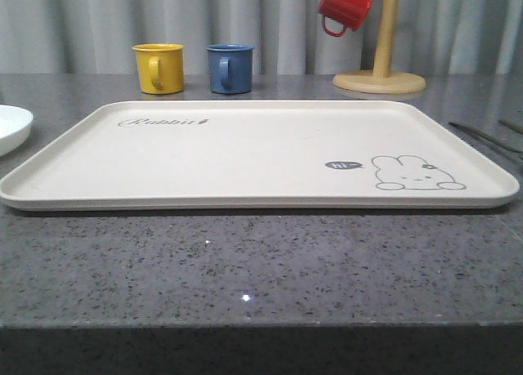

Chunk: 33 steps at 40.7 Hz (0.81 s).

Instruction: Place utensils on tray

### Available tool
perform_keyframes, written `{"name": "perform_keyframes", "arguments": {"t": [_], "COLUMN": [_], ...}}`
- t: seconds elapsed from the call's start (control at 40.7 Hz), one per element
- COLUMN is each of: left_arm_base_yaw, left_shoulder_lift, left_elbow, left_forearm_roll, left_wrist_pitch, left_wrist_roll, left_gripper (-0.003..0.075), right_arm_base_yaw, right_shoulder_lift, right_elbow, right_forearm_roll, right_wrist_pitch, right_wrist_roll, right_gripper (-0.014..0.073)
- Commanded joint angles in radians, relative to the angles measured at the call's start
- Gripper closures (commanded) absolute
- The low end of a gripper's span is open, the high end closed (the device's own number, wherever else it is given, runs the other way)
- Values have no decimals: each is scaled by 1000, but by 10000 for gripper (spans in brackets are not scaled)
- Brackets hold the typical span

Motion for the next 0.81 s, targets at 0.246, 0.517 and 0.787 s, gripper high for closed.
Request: {"name": "perform_keyframes", "arguments": {"t": [0.246, 0.517, 0.787], "left_arm_base_yaw": [3, 3, 3], "left_shoulder_lift": [-24, -20, 148], "left_elbow": [1, -48, -323], "left_forearm_roll": [-8, -8, 16], "left_wrist_pitch": [-124, -381, -117], "left_wrist_roll": [-6, -6, -4], "left_gripper": [738, 738, 738], "right_arm_base_yaw": [-5, -5, -5], "right_shoulder_lift": [-19, -19, 53], "right_elbow": [-14, -44, -352], "right_forearm_roll": [92, 111, 127], "right_wrist_pitch": [-350, -372, -6], "right_wrist_roll": [-6, 1, 2], "right_gripper": [661, 661, 661]}}
